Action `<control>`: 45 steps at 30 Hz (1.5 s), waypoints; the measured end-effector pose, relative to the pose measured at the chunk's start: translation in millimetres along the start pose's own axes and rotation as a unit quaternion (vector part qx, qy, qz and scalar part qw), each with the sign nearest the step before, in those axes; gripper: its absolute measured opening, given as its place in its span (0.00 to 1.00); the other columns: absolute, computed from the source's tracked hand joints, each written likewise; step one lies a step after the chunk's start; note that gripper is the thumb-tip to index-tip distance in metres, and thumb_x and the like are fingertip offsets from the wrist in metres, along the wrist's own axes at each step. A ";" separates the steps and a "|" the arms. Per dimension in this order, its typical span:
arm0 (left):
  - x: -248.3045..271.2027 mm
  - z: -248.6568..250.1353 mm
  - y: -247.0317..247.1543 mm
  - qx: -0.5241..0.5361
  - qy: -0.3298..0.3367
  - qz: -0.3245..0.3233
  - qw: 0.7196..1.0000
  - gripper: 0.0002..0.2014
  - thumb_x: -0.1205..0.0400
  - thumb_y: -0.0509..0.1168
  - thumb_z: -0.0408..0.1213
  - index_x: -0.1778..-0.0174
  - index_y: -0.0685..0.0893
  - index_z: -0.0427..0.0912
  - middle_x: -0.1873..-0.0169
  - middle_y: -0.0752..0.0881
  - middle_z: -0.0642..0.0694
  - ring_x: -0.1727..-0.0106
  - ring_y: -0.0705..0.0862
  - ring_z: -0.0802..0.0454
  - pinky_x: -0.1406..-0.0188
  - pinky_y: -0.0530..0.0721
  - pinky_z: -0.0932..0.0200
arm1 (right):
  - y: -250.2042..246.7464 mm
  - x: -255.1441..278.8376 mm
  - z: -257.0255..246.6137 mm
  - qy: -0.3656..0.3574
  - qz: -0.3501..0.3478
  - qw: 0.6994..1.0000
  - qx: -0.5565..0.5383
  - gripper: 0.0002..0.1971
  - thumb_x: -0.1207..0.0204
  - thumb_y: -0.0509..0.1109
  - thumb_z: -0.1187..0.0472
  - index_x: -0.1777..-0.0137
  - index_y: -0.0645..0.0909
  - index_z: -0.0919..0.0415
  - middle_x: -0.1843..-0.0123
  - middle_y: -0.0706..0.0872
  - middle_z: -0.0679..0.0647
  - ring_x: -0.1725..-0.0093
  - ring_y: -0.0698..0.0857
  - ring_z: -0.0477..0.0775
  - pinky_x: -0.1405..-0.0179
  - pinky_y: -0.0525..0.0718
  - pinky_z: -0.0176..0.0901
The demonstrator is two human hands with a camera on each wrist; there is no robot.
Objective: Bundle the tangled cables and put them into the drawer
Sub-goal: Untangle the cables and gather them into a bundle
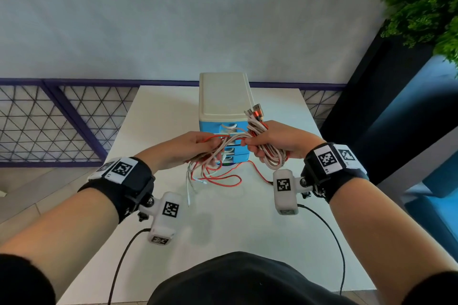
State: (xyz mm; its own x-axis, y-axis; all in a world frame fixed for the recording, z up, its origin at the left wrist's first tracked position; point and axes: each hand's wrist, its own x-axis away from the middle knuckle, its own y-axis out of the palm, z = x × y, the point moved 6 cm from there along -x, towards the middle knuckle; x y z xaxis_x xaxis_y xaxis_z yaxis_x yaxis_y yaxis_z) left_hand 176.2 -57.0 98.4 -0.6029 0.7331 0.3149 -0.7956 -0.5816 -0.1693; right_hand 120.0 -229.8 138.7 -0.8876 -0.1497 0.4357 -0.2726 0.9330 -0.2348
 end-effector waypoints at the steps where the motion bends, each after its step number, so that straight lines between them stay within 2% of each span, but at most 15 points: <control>1: 1.2 -1.3 -0.2 0.021 -0.003 0.001 1.000 0.17 0.20 0.63 0.47 0.44 0.83 0.38 0.55 0.89 0.45 0.53 0.87 0.50 0.58 0.85 0.67 | 0.0 -0.2 -0.3 0.002 0.000 1.000 0.000 0.09 0.20 0.70 0.64 0.47 0.82 0.71 0.68 0.82 0.55 0.76 0.80 0.45 0.74 0.83 0.37; 6: 1.5 -6.6 -2.7 0.125 -0.019 0.038 0.991 0.35 0.34 0.71 0.55 0.35 0.81 0.36 0.46 0.88 0.38 0.45 0.85 0.46 0.54 0.85 0.62 | -0.9 -0.7 -1.6 0.005 0.004 1.000 0.013 0.07 0.20 0.70 0.63 0.52 0.81 0.68 0.67 0.83 0.56 0.76 0.80 0.46 0.73 0.83 0.37; 9: -0.4 -11.9 -4.0 0.134 -0.018 0.049 0.990 0.35 0.29 0.68 0.58 0.32 0.79 0.36 0.45 0.86 0.39 0.44 0.82 0.46 0.46 0.79 0.54 | 0.3 0.2 -0.9 0.011 0.008 1.000 0.009 0.07 0.20 0.69 0.64 0.48 0.82 0.69 0.67 0.83 0.55 0.77 0.80 0.45 0.74 0.83 0.37; 11: -3.2 -16.3 -5.1 0.163 -0.028 0.054 0.985 0.36 0.27 0.63 0.62 0.34 0.79 0.34 0.47 0.86 0.42 0.48 0.83 0.51 0.49 0.80 0.56 | 0.3 0.5 -0.4 0.013 0.013 1.000 0.008 0.09 0.19 0.69 0.64 0.47 0.82 0.71 0.67 0.82 0.56 0.77 0.80 0.45 0.74 0.83 0.37; 15: -4.4 -18.3 -4.8 0.133 -0.018 0.076 0.988 0.11 0.17 0.62 0.40 0.50 0.84 0.37 0.63 0.89 0.54 0.63 0.84 0.59 0.67 0.81 0.68 | 0.5 0.4 -1.3 0.008 0.017 1.000 0.021 0.11 0.20 0.70 0.64 0.45 0.82 0.74 0.66 0.82 0.57 0.76 0.80 0.46 0.74 0.83 0.37; 17: -2.8 -21.7 -10.1 0.123 -0.020 0.085 0.989 0.06 0.18 0.63 0.34 0.57 0.84 0.39 0.66 0.88 0.53 0.65 0.84 0.58 0.63 0.83 0.67 | 1.7 0.8 -3.6 0.004 0.012 1.000 0.025 0.07 0.20 0.70 0.64 0.50 0.82 0.70 0.66 0.82 0.57 0.76 0.80 0.46 0.74 0.83 0.37; 20: -1.7 -33.8 -27.5 -0.006 -0.052 0.125 0.991 0.05 0.18 0.66 0.33 0.56 0.86 0.39 0.63 0.86 0.45 0.60 0.82 0.53 0.50 0.79 0.59 | -1.4 2.0 -3.5 0.001 0.019 0.999 0.030 0.09 0.20 0.70 0.64 0.48 0.82 0.71 0.67 0.82 0.56 0.76 0.80 0.46 0.74 0.82 0.37; 25: 13.6 -75.6 -62.3 -0.272 -0.144 0.200 0.930 0.09 0.20 0.67 0.35 0.53 0.88 0.33 0.66 0.85 0.43 0.62 0.81 0.49 0.65 0.75 0.63 | -16.5 5.4 -2.4 -0.010 0.045 0.999 -0.019 0.03 0.19 0.68 0.66 0.53 0.82 0.66 0.68 0.82 0.55 0.77 0.79 0.46 0.73 0.81 0.38; 29: 19.9 -99.3 -69.3 -0.361 -0.199 0.179 0.893 0.10 0.20 0.66 0.36 0.55 0.90 0.34 0.54 0.90 0.40 0.56 0.82 0.47 0.58 0.73 0.62 | -20.5 4.1 -2.1 -0.016 0.039 0.997 -0.065 0.04 0.19 0.66 0.68 0.51 0.82 0.67 0.69 0.81 0.55 0.75 0.77 0.48 0.70 0.78 0.41; 34: 6.1 -66.7 -56.2 -0.386 -0.120 0.209 0.891 0.10 0.20 0.61 0.30 0.58 0.87 0.30 0.57 0.88 0.35 0.51 0.84 0.37 0.60 0.72 0.61 | -4.4 -0.6 -3.2 -0.008 0.003 1.000 -0.025 0.04 0.20 0.68 0.67 0.56 0.82 0.65 0.70 0.80 0.54 0.77 0.77 0.46 0.74 0.79 0.38; 37: -1.1 -13.8 -37.3 -0.295 0.010 0.244 0.924 0.13 0.15 0.57 0.36 0.61 0.82 0.37 0.66 0.80 0.48 0.60 0.79 0.50 0.66 0.71 0.68 | 10.6 -3.6 -3.6 0.003 -0.042 0.999 -0.005 0.03 0.20 0.68 0.67 0.52 0.80 0.67 0.70 0.80 0.54 0.77 0.77 0.45 0.75 0.80 0.37; 39: -6.2 13.9 -18.4 -0.163 0.040 0.215 0.962 0.20 0.12 0.51 0.44 0.52 0.86 0.37 0.59 0.85 0.51 0.56 0.81 0.59 0.59 0.72 0.78 | 19.8 -5.8 -3.4 0.009 -0.073 0.997 0.008 0.03 0.20 0.69 0.66 0.51 0.81 0.66 0.70 0.81 0.54 0.77 0.79 0.46 0.74 0.82 0.38; 41: -12.0 25.6 4.6 -0.086 0.004 0.125 0.988 0.32 0.13 0.45 0.55 0.49 0.87 0.34 0.54 0.89 0.44 0.52 0.85 0.53 0.48 0.78 0.70 | 24.2 -6.9 -3.9 0.009 -0.092 0.996 0.003 0.03 0.19 0.68 0.66 0.53 0.81 0.66 0.70 0.83 0.54 0.75 0.82 0.47 0.71 0.85 0.40; 43: -11.9 24.1 24.4 -0.010 -0.036 0.021 0.999 0.37 0.16 0.40 0.62 0.60 0.85 0.34 0.68 0.87 0.42 0.64 0.86 0.49 0.50 0.83 0.60 | 21.6 -5.8 -4.9 0.000 -0.090 0.996 0.000 0.04 0.19 0.68 0.65 0.55 0.81 0.65 0.70 0.83 0.55 0.74 0.83 0.48 0.68 0.87 0.42; 45: -7.9 21.3 34.4 0.074 -0.052 -0.052 0.994 0.35 0.18 0.39 0.64 0.69 0.76 0.39 0.82 0.74 0.48 0.79 0.74 0.51 0.58 0.83 0.58 | 15.5 -3.9 -5.6 -0.008 -0.076 0.997 -0.007 0.04 0.19 0.67 0.65 0.55 0.80 0.65 0.70 0.82 0.55 0.74 0.82 0.48 0.68 0.86 0.41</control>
State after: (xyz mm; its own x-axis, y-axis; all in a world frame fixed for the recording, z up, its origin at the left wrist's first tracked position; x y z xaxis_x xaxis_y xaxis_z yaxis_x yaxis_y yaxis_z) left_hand 154.8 -90.3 110.1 -0.5017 0.7561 0.4203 -0.8314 -0.5556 0.0071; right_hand 121.3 -212.9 138.2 -0.8421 -0.2940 0.4521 -0.3990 0.9036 -0.1557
